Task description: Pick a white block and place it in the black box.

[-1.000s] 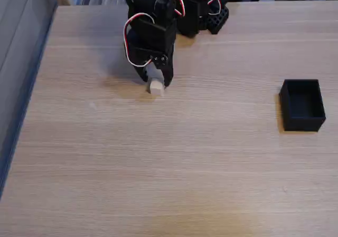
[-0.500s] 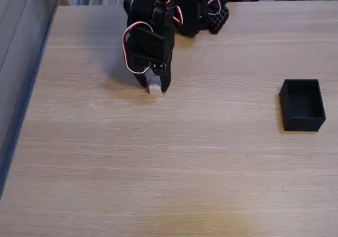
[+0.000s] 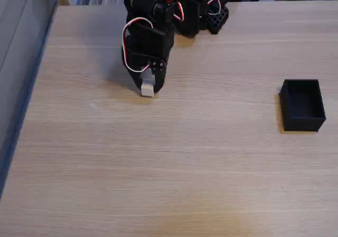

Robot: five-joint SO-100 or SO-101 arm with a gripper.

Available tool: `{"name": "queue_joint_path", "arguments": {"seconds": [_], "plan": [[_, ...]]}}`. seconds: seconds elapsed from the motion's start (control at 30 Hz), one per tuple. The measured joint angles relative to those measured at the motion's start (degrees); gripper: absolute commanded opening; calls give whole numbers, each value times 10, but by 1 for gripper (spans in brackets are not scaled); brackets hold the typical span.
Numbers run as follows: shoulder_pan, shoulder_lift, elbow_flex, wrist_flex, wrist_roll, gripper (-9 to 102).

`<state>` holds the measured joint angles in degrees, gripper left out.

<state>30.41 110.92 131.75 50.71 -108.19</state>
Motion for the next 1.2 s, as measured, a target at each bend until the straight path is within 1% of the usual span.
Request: {"name": "queue_joint_path", "arguments": {"seconds": [0.17,0.3,0.6,0.73,1.03,1.2], "plan": [[-48,97,44,3,-21,0],[-112,175,73,9,-21,0],[-288,275,79,4,29,0],[-373,287,79,-19,35,0],[-505,265,79,-123,35,0],[-559,238,59,-138,34,0]]}}
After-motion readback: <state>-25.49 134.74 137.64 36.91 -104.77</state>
